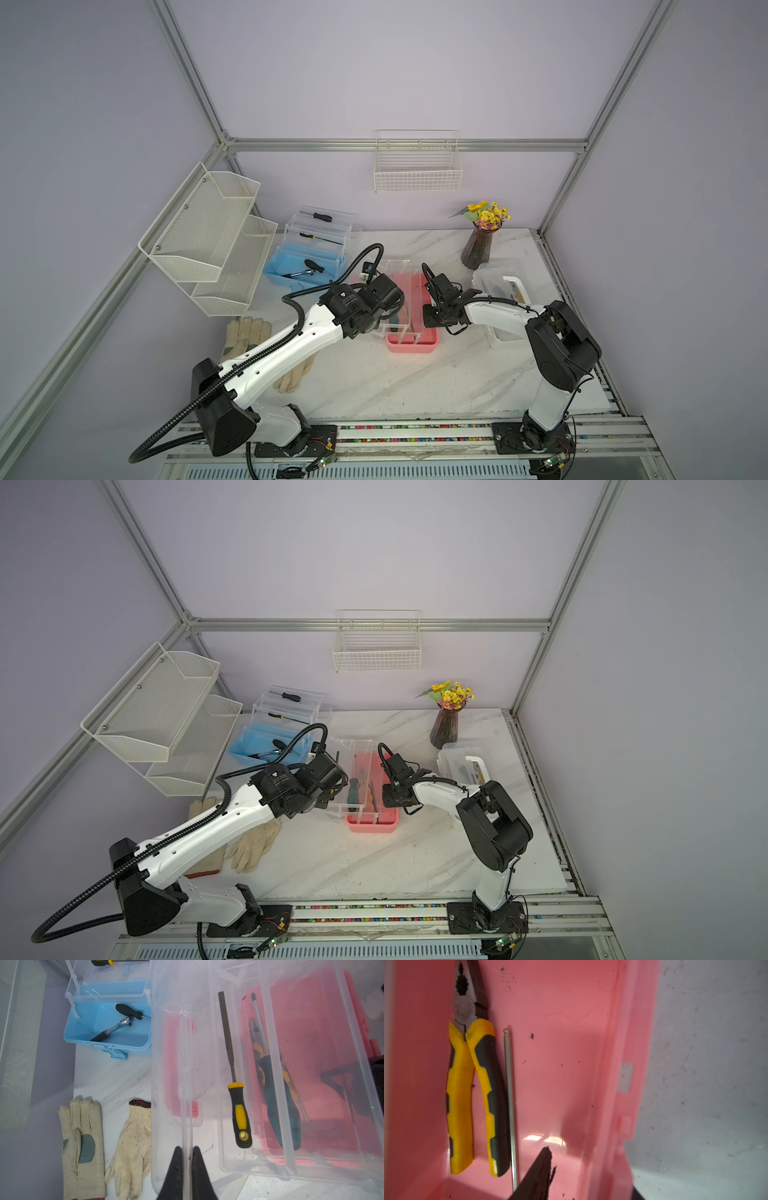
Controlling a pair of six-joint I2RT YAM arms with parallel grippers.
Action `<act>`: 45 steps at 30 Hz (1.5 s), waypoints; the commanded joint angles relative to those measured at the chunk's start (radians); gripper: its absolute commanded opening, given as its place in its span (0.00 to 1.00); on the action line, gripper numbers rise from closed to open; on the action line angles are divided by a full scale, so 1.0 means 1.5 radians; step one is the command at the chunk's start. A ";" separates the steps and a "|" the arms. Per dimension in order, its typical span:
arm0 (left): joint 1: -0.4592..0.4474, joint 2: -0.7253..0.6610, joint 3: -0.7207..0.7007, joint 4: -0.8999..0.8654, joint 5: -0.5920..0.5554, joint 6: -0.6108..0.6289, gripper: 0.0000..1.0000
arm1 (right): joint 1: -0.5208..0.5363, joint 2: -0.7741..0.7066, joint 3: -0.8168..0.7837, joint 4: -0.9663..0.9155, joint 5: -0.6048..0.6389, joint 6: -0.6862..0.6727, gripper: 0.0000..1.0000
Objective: Close toolboxes
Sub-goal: Close the toolbox lid.
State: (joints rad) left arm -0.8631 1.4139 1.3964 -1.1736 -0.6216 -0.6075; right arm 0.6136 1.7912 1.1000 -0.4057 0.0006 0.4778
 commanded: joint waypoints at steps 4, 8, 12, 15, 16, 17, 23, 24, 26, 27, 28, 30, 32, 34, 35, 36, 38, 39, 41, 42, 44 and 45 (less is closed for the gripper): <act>-0.085 0.080 0.133 0.078 0.068 0.006 0.02 | 0.005 -0.034 -0.012 0.057 -0.055 0.011 0.59; -0.114 0.131 0.186 0.083 0.078 0.015 0.47 | -0.015 -0.041 -0.023 0.056 -0.067 0.019 0.65; -0.134 0.166 0.224 0.084 0.086 0.014 0.76 | -0.042 -0.069 -0.041 0.054 -0.081 0.028 0.70; -0.138 0.177 0.241 0.087 0.090 0.012 0.81 | -0.056 -0.103 -0.049 0.045 -0.083 0.030 0.73; -0.139 0.177 0.243 0.089 0.092 0.011 0.81 | -0.061 -0.108 -0.048 0.036 -0.082 0.030 0.73; -0.138 0.175 0.245 0.093 0.093 0.011 0.82 | -0.069 -0.114 -0.046 0.022 -0.080 0.028 0.73; -0.139 0.151 0.234 0.135 0.090 -0.009 0.85 | -0.100 -0.128 -0.061 0.005 -0.102 0.021 0.70; -0.139 0.140 0.232 0.144 0.094 -0.010 0.85 | -0.101 -0.136 -0.067 0.008 -0.112 0.020 0.70; -0.139 0.110 0.221 0.167 0.093 -0.006 0.87 | -0.104 -0.160 -0.074 0.013 -0.123 0.023 0.70; -0.139 0.092 0.213 0.180 0.089 -0.001 0.88 | -0.105 -0.172 -0.076 0.011 -0.121 0.029 0.70; -0.139 0.075 0.207 0.191 0.082 0.005 0.89 | -0.106 -0.182 -0.075 0.007 -0.116 0.034 0.70; -0.135 0.031 0.198 0.198 0.070 0.017 0.92 | -0.109 -0.205 -0.077 -0.007 -0.104 0.034 0.70; -0.112 -0.020 0.187 0.187 0.058 0.022 0.93 | -0.111 -0.220 -0.080 -0.017 -0.101 0.034 0.70; -0.064 -0.081 0.148 0.186 0.070 0.016 0.96 | -0.111 -0.233 -0.085 -0.024 -0.104 0.036 0.70; -0.025 -0.113 0.123 0.187 0.093 0.015 0.96 | -0.112 -0.239 -0.087 -0.027 -0.106 0.038 0.70; 0.015 -0.134 0.099 0.189 0.115 0.013 0.97 | -0.112 -0.243 -0.090 -0.029 -0.109 0.039 0.70; 0.068 -0.153 0.065 0.190 0.152 0.018 1.00 | -0.113 -0.247 -0.089 -0.034 -0.115 0.039 0.71; 0.085 -0.155 0.053 0.191 0.160 0.023 1.00 | -0.113 -0.248 -0.087 -0.035 -0.117 0.039 0.72; 0.107 -0.152 0.035 0.198 0.173 0.027 1.00 | -0.113 -0.250 -0.083 -0.035 -0.117 0.038 0.74; 0.117 -0.147 0.027 0.202 0.185 0.028 1.00 | -0.113 -0.251 -0.079 -0.057 -0.117 0.038 0.75; 0.131 -0.141 0.008 0.226 0.215 0.029 1.00 | -0.113 -0.255 -0.077 -0.066 -0.119 0.037 0.76; 0.136 -0.136 -0.002 0.242 0.230 0.027 1.00 | -0.113 -0.256 -0.075 -0.068 -0.120 0.037 0.76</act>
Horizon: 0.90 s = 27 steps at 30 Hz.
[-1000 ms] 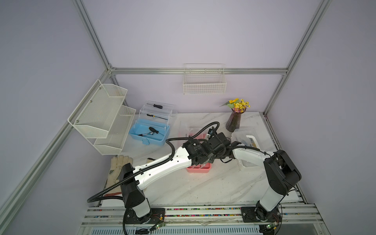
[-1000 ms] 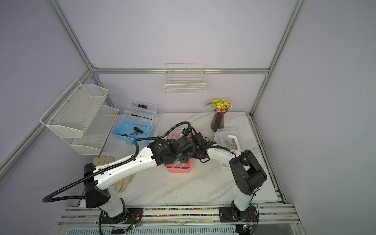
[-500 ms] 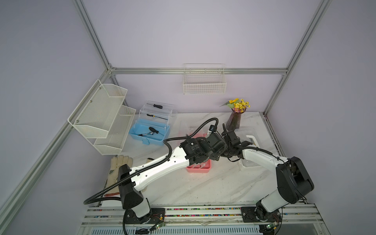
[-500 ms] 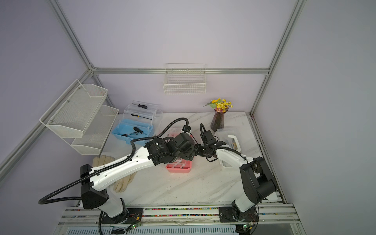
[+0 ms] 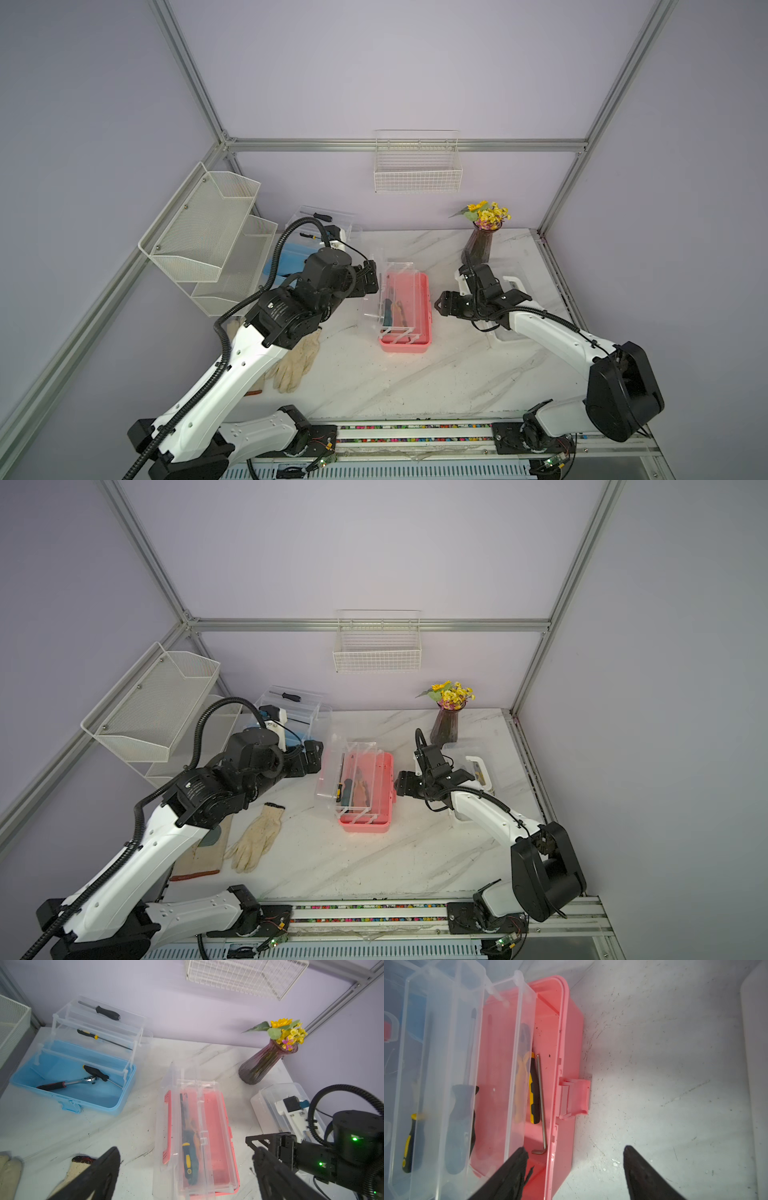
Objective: Close toolboxes
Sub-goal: Close the toolbox lid.
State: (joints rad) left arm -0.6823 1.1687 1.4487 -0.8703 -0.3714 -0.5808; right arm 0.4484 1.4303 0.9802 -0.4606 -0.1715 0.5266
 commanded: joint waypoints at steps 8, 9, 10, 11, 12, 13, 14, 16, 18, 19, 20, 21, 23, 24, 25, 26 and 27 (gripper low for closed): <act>0.027 0.119 -0.056 0.078 0.115 0.006 1.00 | -0.003 -0.023 0.004 -0.037 -0.003 0.002 0.77; 0.028 0.128 -0.051 0.078 0.125 0.006 1.00 | -0.003 -0.024 0.003 -0.038 -0.002 0.001 0.77; 0.027 0.134 -0.047 0.079 0.138 0.005 1.00 | -0.003 -0.024 0.004 -0.040 0.000 0.000 0.77; 0.027 0.142 -0.042 0.083 0.154 0.004 1.00 | -0.002 -0.027 0.003 -0.042 0.001 -0.001 0.77; 0.027 0.149 -0.039 0.089 0.170 0.005 1.00 | -0.003 -0.031 0.002 -0.042 0.004 -0.002 0.77; 0.027 0.156 -0.038 0.095 0.185 0.007 1.00 | -0.003 -0.032 0.001 -0.043 0.006 -0.002 0.77; 0.026 0.156 -0.038 0.104 0.206 0.007 1.00 | -0.003 -0.032 0.000 -0.042 0.007 -0.002 0.77; 0.024 0.189 -0.037 0.115 0.233 0.003 1.00 | -0.003 -0.032 -0.002 -0.040 0.008 -0.003 0.77; 0.016 0.195 -0.033 0.118 0.234 -0.003 1.00 | -0.004 -0.031 -0.002 -0.039 0.008 0.000 0.77; 0.014 0.197 -0.030 0.120 0.231 -0.004 1.00 | -0.006 -0.031 -0.003 -0.038 0.007 0.000 0.77; 0.007 0.197 -0.026 0.120 0.228 -0.003 1.00 | -0.011 -0.028 -0.005 -0.035 -0.001 -0.001 0.76; -0.002 0.198 -0.021 0.120 0.210 0.002 1.00 | -0.025 -0.024 -0.010 -0.030 -0.019 -0.004 0.76; -0.013 0.203 -0.011 0.122 0.200 0.003 1.00 | -0.047 -0.014 -0.017 -0.016 -0.043 0.000 0.76; -0.014 0.210 -0.006 0.124 0.210 0.002 1.00 | -0.056 -0.013 -0.024 -0.007 -0.053 0.005 0.75; -0.015 0.215 -0.002 0.127 0.220 0.002 1.00 | -0.062 -0.012 -0.029 0.012 -0.063 0.010 0.75; -0.016 0.221 0.001 0.130 0.231 0.002 1.00 | -0.067 -0.010 -0.032 0.024 -0.075 0.015 0.75; -0.015 0.223 0.005 0.129 0.237 0.006 1.00 | -0.068 -0.008 -0.032 0.029 -0.080 0.018 0.75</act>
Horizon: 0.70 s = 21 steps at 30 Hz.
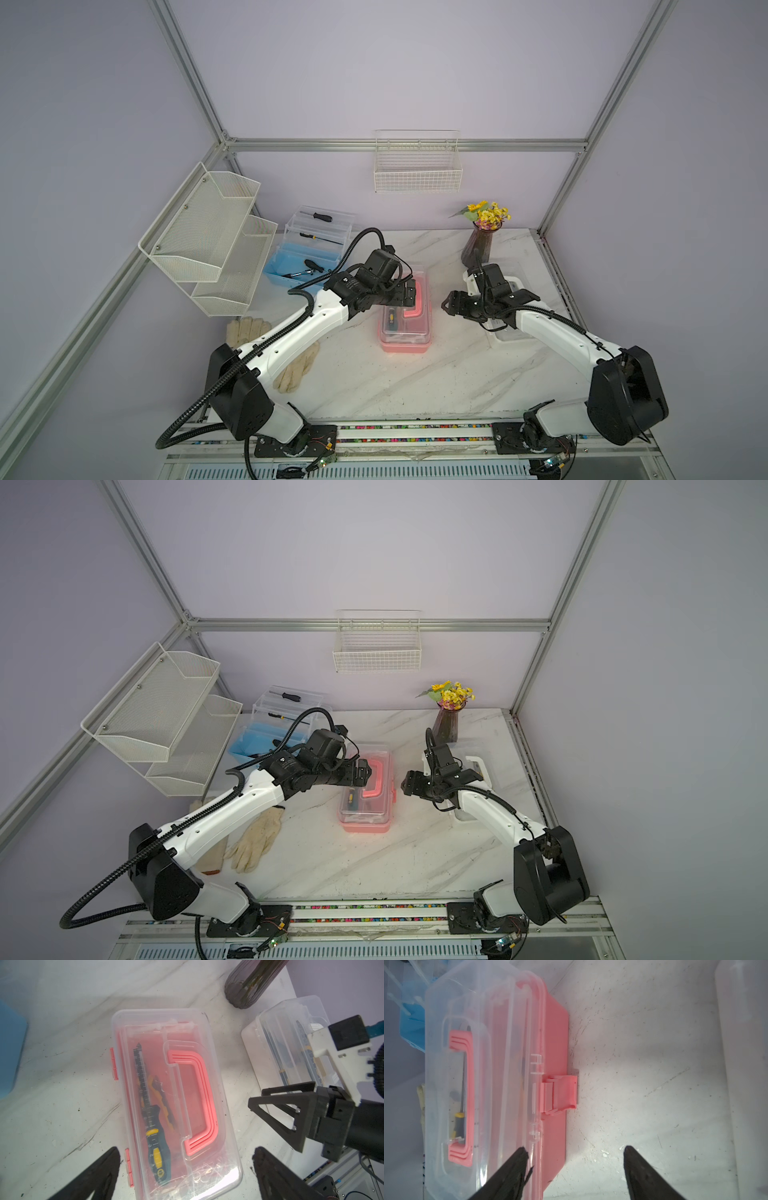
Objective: Close toolboxes
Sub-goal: Close the toolbox lid.
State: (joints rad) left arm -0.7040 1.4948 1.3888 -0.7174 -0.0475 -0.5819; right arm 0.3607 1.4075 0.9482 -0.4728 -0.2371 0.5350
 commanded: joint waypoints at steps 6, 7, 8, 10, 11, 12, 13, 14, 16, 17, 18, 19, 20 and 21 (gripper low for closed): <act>0.032 -0.044 0.004 0.029 -0.033 0.020 1.00 | -0.013 0.015 -0.020 0.053 -0.052 0.016 0.74; 0.043 -0.045 -0.004 0.028 -0.029 0.022 1.00 | -0.012 0.017 -0.022 0.059 -0.058 0.016 0.74; 0.052 -0.041 -0.014 0.028 -0.026 0.020 1.00 | -0.012 0.018 -0.026 0.068 -0.064 0.020 0.74; 0.057 -0.027 -0.026 0.032 -0.023 0.018 1.00 | -0.013 0.018 -0.030 0.079 -0.070 0.025 0.74; 0.058 -0.017 -0.029 0.034 -0.021 0.018 1.00 | -0.013 0.017 -0.030 0.078 -0.069 0.026 0.74; 0.058 -0.007 -0.028 0.037 -0.019 0.020 1.00 | -0.014 0.015 -0.031 0.076 -0.066 0.026 0.74; 0.058 0.004 -0.026 0.036 -0.020 0.018 1.00 | -0.014 0.012 -0.033 0.074 -0.064 0.027 0.74; 0.059 0.016 -0.024 0.037 -0.024 0.019 1.00 | -0.018 0.008 -0.035 0.072 -0.065 0.028 0.74; 0.058 0.040 -0.020 0.036 -0.028 0.021 1.00 | -0.024 0.003 -0.041 0.071 -0.070 0.029 0.74; 0.058 0.053 -0.017 0.036 -0.024 0.020 1.00 | -0.028 0.003 -0.044 0.073 -0.075 0.029 0.74; 0.060 0.065 -0.015 0.036 -0.016 0.022 1.00 | -0.033 0.004 -0.048 0.076 -0.084 0.026 0.74; 0.060 0.074 -0.014 0.033 -0.007 0.022 1.00 | -0.037 0.008 -0.051 0.081 -0.094 0.026 0.74; 0.059 0.080 -0.014 0.032 -0.001 0.020 1.00 | -0.043 0.015 -0.054 0.085 -0.107 0.024 0.74; 0.059 0.086 -0.017 0.032 0.004 0.016 1.00 | -0.050 0.023 -0.056 0.088 -0.118 0.021 0.74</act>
State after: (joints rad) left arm -0.6155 1.6165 1.3758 -0.6811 -0.0608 -0.5716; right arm 0.3077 1.4315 0.8818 -0.3794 -0.3622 0.5652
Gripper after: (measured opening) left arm 0.999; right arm 0.741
